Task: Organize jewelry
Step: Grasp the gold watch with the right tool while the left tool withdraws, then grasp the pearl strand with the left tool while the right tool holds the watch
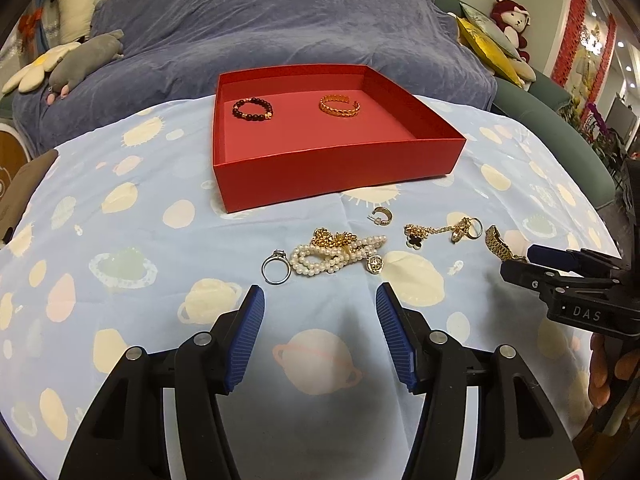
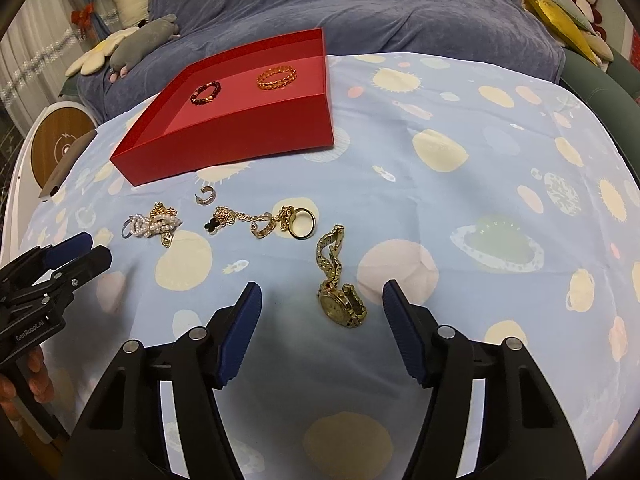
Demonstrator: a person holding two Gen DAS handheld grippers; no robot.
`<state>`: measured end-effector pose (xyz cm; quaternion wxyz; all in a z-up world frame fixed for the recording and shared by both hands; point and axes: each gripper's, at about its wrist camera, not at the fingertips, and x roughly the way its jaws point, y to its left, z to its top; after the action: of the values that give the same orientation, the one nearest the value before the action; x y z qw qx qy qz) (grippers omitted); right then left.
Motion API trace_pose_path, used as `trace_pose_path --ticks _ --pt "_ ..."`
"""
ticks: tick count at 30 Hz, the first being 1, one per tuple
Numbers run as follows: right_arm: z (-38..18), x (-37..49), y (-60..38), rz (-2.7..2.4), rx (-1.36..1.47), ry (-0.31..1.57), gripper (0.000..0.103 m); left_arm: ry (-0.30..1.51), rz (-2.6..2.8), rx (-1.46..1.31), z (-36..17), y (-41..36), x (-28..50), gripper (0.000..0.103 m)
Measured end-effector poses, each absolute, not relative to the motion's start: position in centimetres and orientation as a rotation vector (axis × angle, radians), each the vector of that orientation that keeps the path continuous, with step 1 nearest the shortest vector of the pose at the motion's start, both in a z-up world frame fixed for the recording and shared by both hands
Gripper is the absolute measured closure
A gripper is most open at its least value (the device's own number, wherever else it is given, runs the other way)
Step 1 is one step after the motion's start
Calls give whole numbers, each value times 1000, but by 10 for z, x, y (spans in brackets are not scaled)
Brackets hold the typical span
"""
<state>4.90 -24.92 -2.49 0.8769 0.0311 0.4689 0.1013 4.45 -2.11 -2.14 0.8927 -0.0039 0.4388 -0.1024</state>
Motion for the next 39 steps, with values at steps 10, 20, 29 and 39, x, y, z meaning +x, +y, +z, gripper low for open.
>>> trace_pose_path --ticks 10,20,29,39 --pt "-34 54 -250 209 37 993 60 917 -214 -3 -24 -24 44 47" --pt "-31 47 -245 226 27 996 95 920 -216 -44 -25 -19 49 47" --pt "-11 45 -232 286 58 961 95 889 -235 -62 -22 -27 62 47" --pt "-12 46 -239 289 97 970 95 859 -345 34 -34 -49 81 52"
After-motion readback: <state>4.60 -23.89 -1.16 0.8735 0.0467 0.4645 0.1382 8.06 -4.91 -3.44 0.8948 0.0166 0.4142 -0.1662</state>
